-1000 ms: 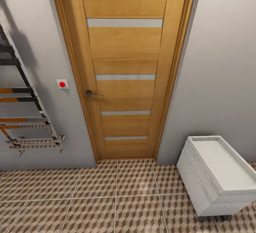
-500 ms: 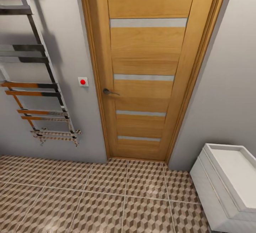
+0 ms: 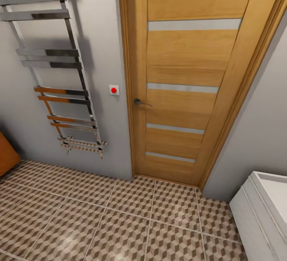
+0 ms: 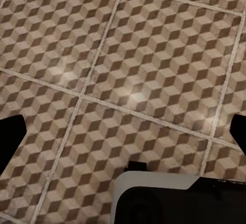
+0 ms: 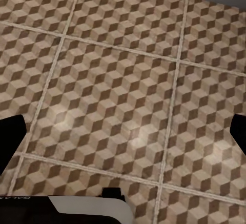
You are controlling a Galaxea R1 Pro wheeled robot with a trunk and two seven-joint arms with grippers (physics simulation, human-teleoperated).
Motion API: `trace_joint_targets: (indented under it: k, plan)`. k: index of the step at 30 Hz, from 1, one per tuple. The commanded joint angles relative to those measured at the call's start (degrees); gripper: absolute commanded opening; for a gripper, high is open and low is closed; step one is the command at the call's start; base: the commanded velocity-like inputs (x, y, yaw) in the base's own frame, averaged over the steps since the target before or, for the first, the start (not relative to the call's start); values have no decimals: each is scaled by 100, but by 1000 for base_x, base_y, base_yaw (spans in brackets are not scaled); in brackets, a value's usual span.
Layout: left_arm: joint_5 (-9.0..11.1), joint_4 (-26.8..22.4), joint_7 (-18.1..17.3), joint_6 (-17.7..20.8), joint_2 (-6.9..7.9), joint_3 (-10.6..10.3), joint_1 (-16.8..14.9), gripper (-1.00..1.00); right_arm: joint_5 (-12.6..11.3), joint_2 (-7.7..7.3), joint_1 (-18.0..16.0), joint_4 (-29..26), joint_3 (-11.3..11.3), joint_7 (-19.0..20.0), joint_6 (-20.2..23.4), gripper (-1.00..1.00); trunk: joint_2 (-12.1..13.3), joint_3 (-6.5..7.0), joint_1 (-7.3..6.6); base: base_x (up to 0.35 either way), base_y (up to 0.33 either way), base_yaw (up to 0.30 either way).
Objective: Take the four mousetraps from the cabinet in the bathroom and place them on the bathroom floor. Make sure all four end up on the same floor surface, and ensure that at least two of them are either under or directly next to the same bathroom sink.
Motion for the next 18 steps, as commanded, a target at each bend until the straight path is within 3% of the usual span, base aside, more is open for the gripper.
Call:
trace_joint_targets:
  k: [1,18]
  plan:
    - [32,6,28,-17,-2,-50,-6,100,-44,-2,-3,2,50,-14,-16,100,-11,-11,3,0,0,279]
    - [32,6,28,-17,-2,-50,-6,100,-44,-2,-3,0,55,-14,-18,100,-11,-11,3,0,0,279]
